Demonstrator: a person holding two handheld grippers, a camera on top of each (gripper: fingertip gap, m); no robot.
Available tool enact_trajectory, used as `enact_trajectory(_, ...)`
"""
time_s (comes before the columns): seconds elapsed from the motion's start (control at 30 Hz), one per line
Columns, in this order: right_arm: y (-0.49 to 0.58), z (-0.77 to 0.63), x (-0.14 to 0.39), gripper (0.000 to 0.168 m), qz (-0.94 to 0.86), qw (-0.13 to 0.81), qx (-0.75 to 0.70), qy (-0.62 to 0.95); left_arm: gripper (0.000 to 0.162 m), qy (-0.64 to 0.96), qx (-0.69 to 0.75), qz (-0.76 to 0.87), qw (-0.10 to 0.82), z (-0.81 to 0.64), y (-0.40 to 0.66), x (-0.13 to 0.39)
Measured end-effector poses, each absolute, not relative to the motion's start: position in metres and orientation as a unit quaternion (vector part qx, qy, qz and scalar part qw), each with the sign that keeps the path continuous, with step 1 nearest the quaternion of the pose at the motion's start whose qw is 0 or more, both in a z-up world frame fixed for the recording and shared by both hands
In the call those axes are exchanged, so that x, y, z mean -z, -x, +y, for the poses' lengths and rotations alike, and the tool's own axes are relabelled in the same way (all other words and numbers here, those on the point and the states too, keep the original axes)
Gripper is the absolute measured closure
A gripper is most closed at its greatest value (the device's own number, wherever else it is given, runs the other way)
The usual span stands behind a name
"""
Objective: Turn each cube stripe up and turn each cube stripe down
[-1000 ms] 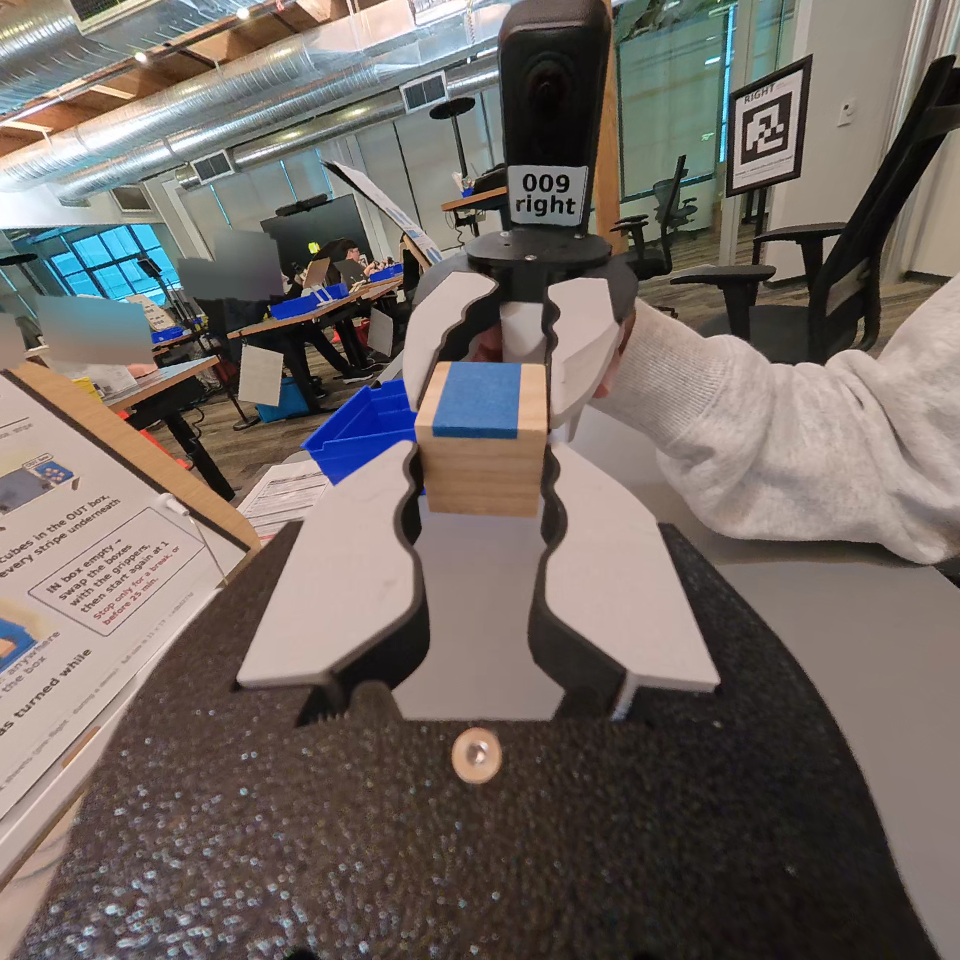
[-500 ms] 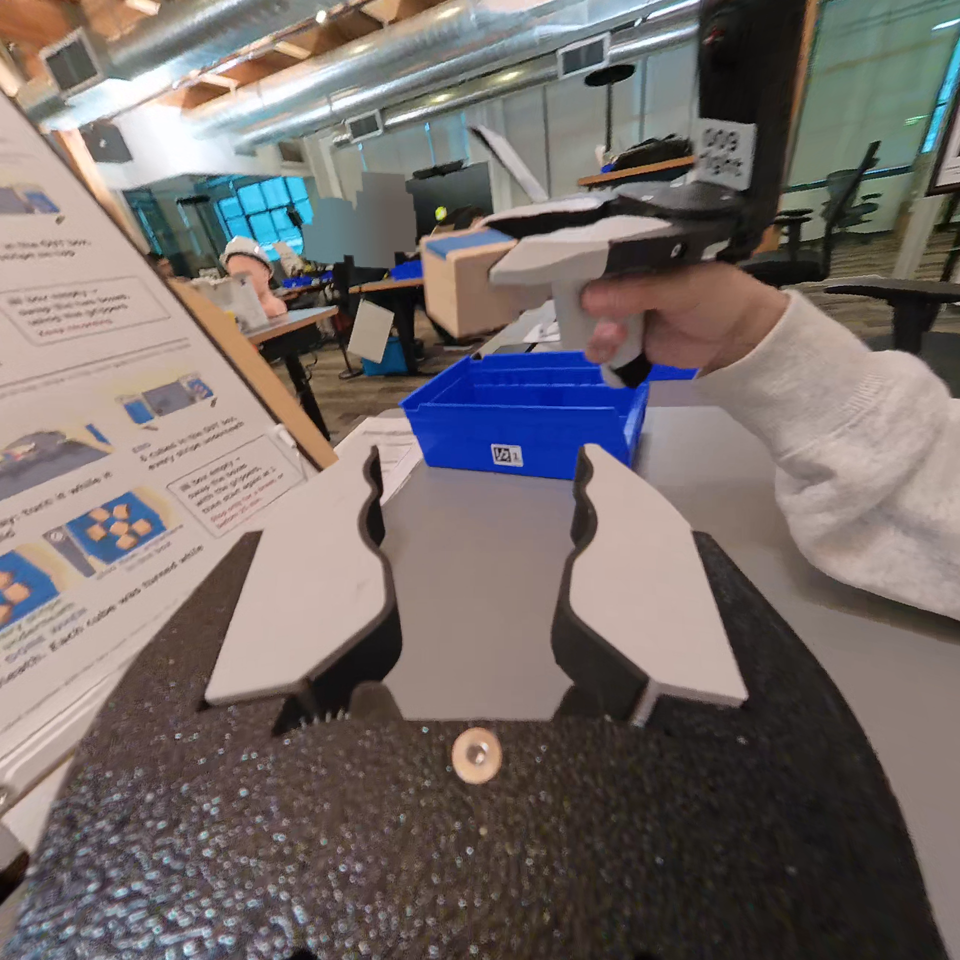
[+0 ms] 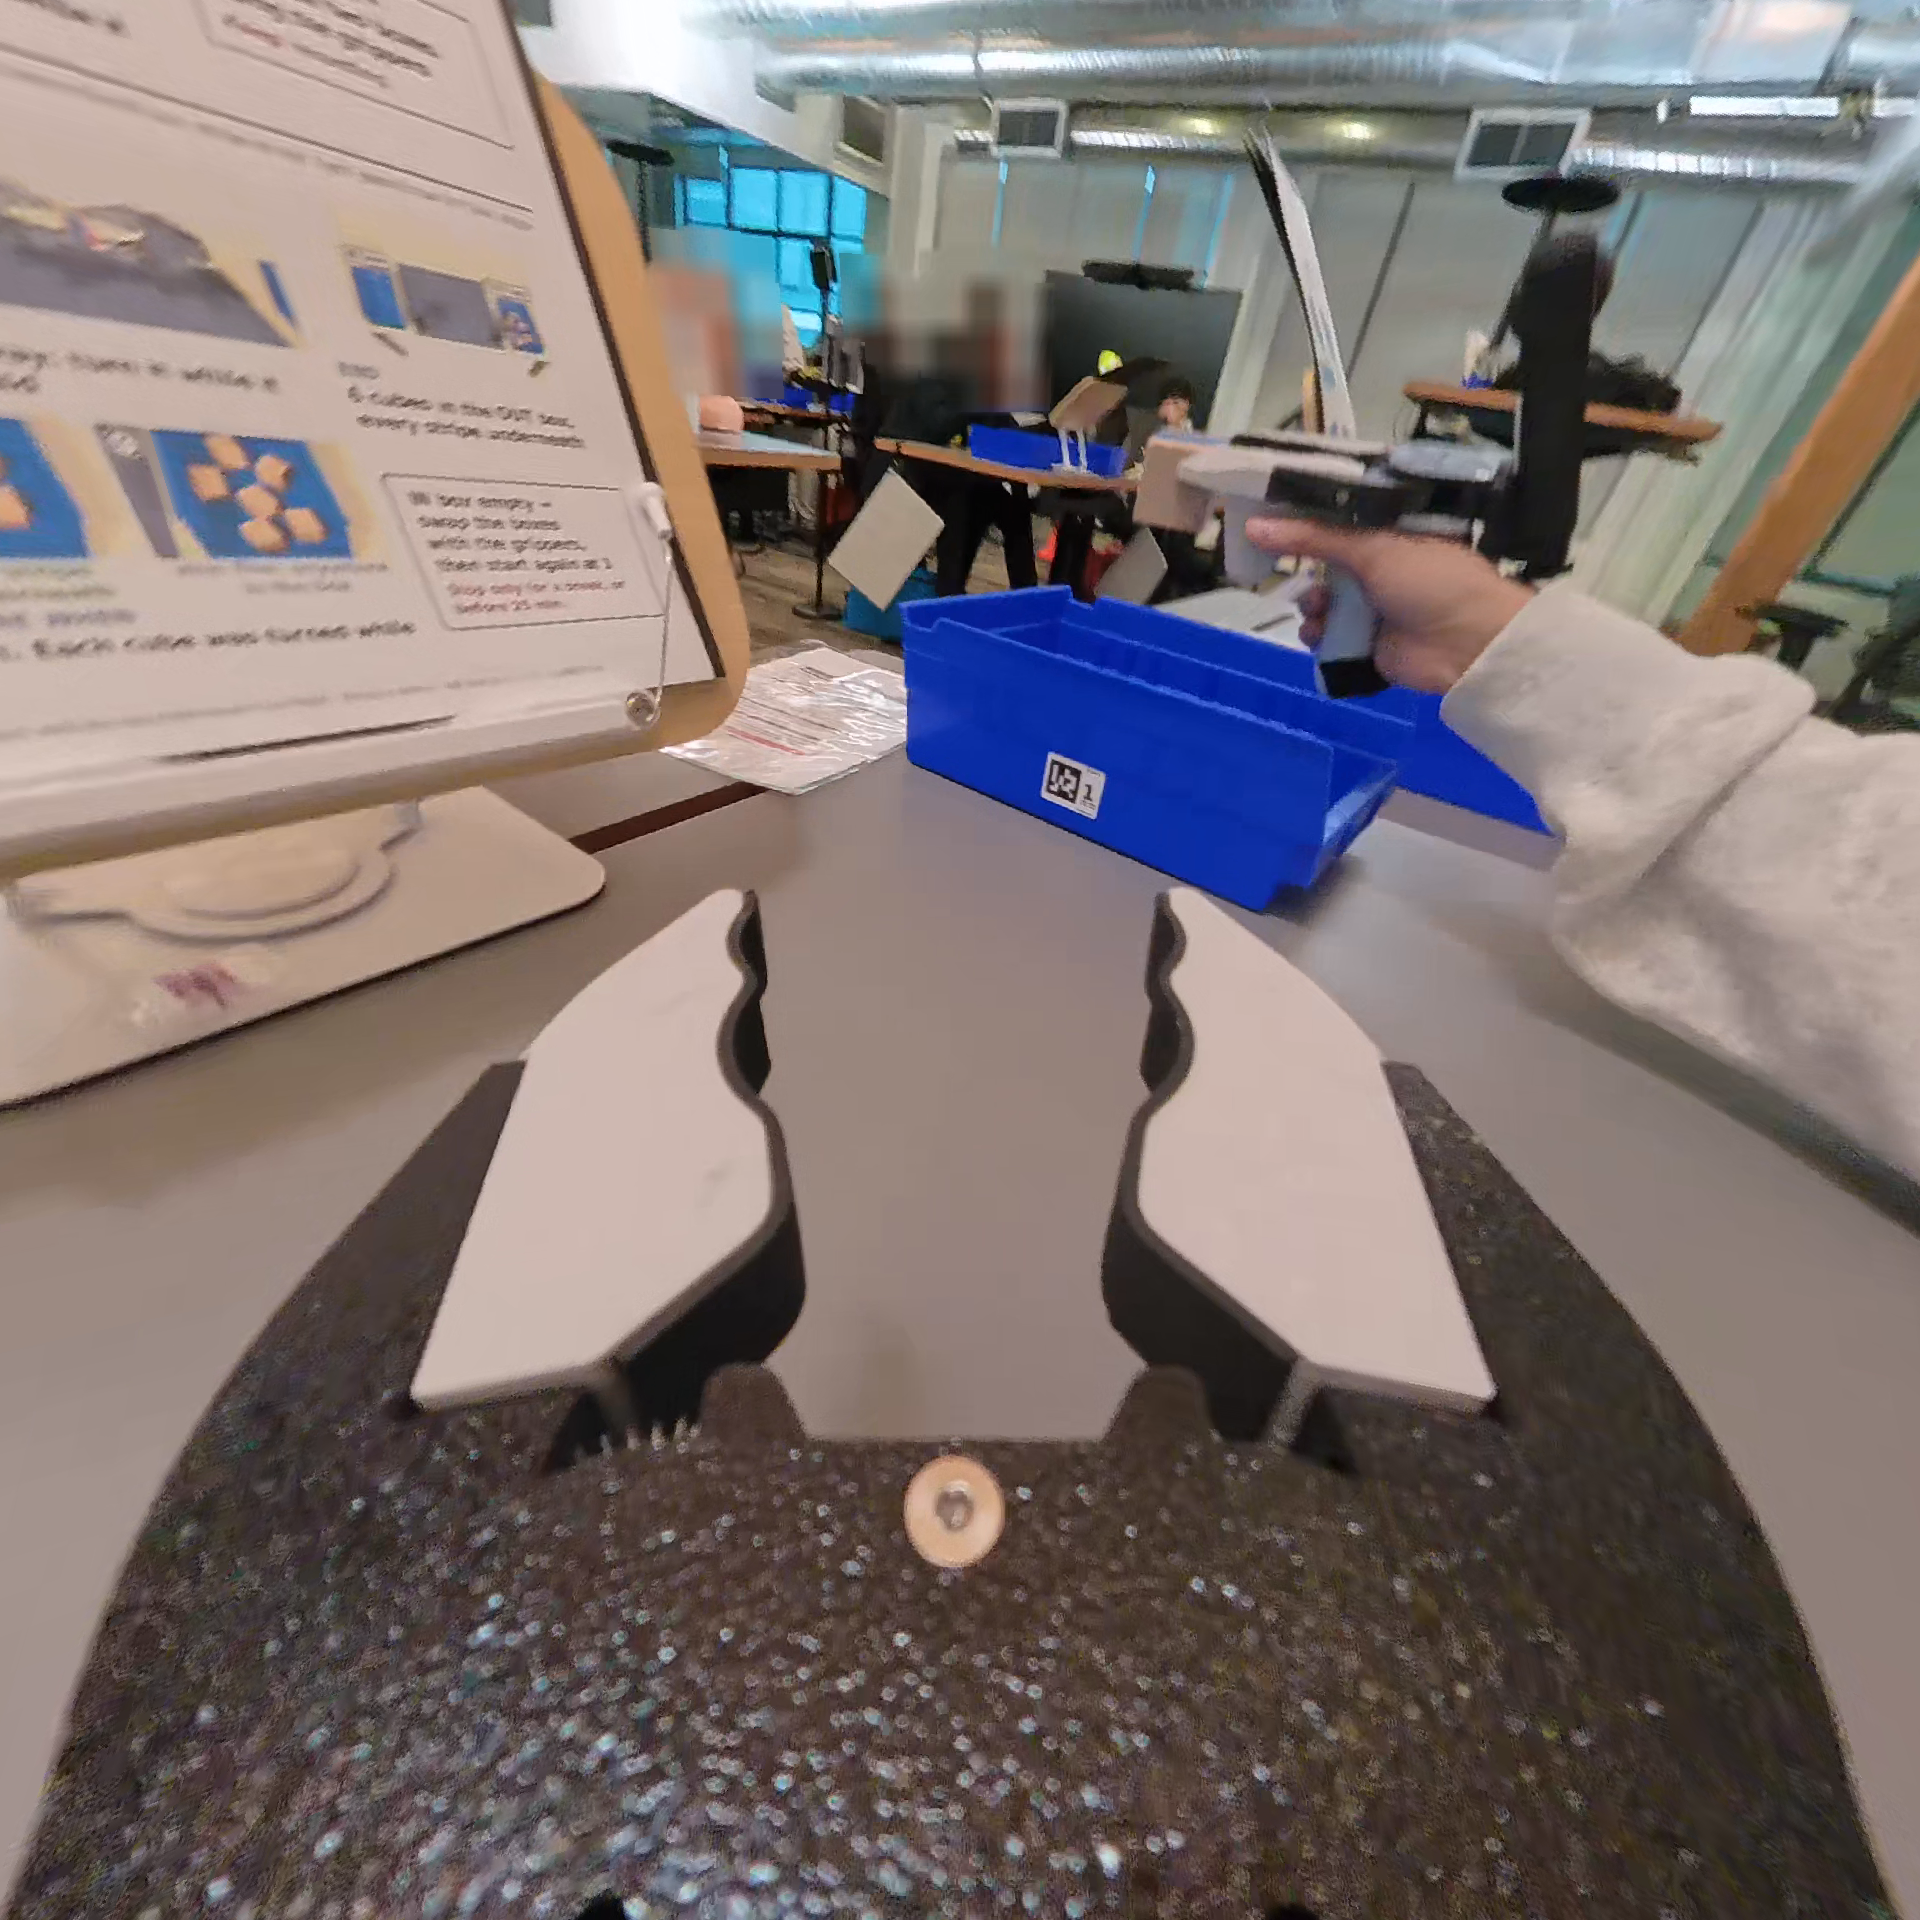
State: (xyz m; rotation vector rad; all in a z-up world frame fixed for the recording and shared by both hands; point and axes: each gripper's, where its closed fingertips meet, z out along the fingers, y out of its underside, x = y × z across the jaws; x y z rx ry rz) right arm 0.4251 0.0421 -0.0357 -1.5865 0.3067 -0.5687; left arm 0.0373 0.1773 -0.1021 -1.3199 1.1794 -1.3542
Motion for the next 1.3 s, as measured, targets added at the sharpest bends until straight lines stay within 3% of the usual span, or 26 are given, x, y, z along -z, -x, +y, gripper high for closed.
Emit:
enact_trajectory(0.4,-0.470,0.082,0.131,0.125,0.190,0.594,0.207,0.754,0.095,0.530,0.545,0.483,0.434,0.168,-0.035,0.115)
enact_trajectory(0.83,-0.466,0.117,0.178,0.125,0.140,0.510,0.178,0.830,0.095,0.531,0.547,0.483,0.431,0.168,-0.035,0.116)
enact_trajectory(1.3,-0.458,0.115,0.199,0.125,0.126,0.480,0.158,0.854,0.095,0.526,0.549,0.483,0.435,0.167,-0.035,0.114)
